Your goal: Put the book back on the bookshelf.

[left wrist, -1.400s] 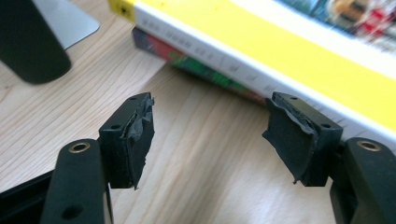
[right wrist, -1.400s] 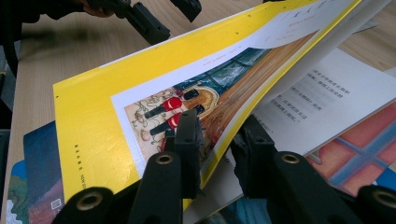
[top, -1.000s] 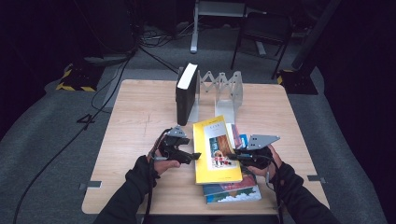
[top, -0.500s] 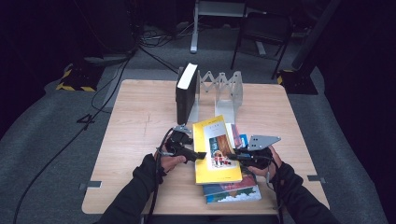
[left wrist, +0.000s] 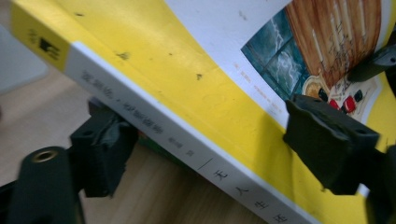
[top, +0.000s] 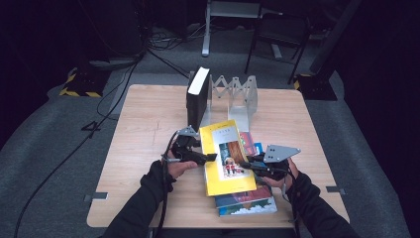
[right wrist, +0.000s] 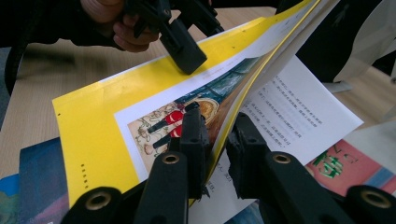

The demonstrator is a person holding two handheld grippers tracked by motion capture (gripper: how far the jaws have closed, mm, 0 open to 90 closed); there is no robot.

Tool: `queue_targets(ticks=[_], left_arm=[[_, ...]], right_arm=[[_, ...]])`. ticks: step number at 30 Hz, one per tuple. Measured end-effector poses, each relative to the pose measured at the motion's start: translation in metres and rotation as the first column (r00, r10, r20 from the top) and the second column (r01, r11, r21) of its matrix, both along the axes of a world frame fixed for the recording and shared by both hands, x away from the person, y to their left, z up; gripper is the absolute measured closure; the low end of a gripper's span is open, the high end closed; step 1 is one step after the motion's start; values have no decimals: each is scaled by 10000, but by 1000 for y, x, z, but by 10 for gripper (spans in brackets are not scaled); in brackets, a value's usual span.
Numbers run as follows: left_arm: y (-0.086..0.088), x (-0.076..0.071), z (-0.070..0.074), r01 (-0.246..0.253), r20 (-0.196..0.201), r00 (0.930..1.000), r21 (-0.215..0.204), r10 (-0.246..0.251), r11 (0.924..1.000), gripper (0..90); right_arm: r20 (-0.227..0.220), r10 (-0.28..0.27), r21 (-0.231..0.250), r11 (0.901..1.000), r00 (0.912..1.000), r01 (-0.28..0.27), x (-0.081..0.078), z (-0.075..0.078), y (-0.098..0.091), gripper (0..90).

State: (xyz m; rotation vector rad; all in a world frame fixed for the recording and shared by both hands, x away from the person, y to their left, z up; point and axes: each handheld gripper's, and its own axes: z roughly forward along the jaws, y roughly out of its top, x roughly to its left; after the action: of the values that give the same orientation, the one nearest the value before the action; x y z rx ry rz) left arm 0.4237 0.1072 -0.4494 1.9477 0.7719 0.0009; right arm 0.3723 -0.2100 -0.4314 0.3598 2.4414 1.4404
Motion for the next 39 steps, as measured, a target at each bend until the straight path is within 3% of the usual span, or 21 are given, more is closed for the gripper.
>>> queue_targets(ticks=[2,4,7,9,14,16,23,29,31,33,36,39], left_arm=[[5,-3,10,-154,559,9983,-162,162,9998,281],[7,-6,17,-292,797,9963,-328,317,9990,364],[10,-13,31,-393,1436,9886,-516,463,9979,399],[11,-14,34,-392,1582,9862,-623,486,9973,459],[14,-24,47,-52,2532,9672,-669,220,9977,513],[15,-26,50,104,2707,9626,-648,76,9978,524],[14,-41,63,542,3488,9366,-514,-330,9972,580],[9,-44,66,482,3447,9383,-566,-258,9972,596],[7,-41,66,439,3196,9473,-643,-211,9970,588],[4,-34,64,472,2951,9551,-667,-255,9967,571],[1,-29,66,532,2844,9582,-710,-309,9961,566],[-3,-31,77,717,3332,9418,-685,-449,9951,602]], right_arm=[[250,-6,51,10000,9997,4,-2,6,-1,773],[594,-4,111,9999,9982,-3,-5,12,-1,779],[670,-55,193,9998,9977,42,-5,13,-1,781],[694,-70,275,9996,9976,51,-4,12,-2,781],[710,-230,300,9993,9972,209,-2,10,-3,773],[707,-297,341,9990,9971,274,-2,10,-3,770],[688,-442,398,9983,9967,415,-1,10,-5,719],[909,-437,371,9985,9949,404,-5,11,-7,716],[1119,-236,461,9988,9934,185,-9,12,-7,750],[1475,-236,193,9996,9888,210,-13,14,-5,755],[1544,-235,128,9997,9877,218,-14,15,-4,766],[1731,-342,213,9993,9843,310,-14,16,-6,788]])
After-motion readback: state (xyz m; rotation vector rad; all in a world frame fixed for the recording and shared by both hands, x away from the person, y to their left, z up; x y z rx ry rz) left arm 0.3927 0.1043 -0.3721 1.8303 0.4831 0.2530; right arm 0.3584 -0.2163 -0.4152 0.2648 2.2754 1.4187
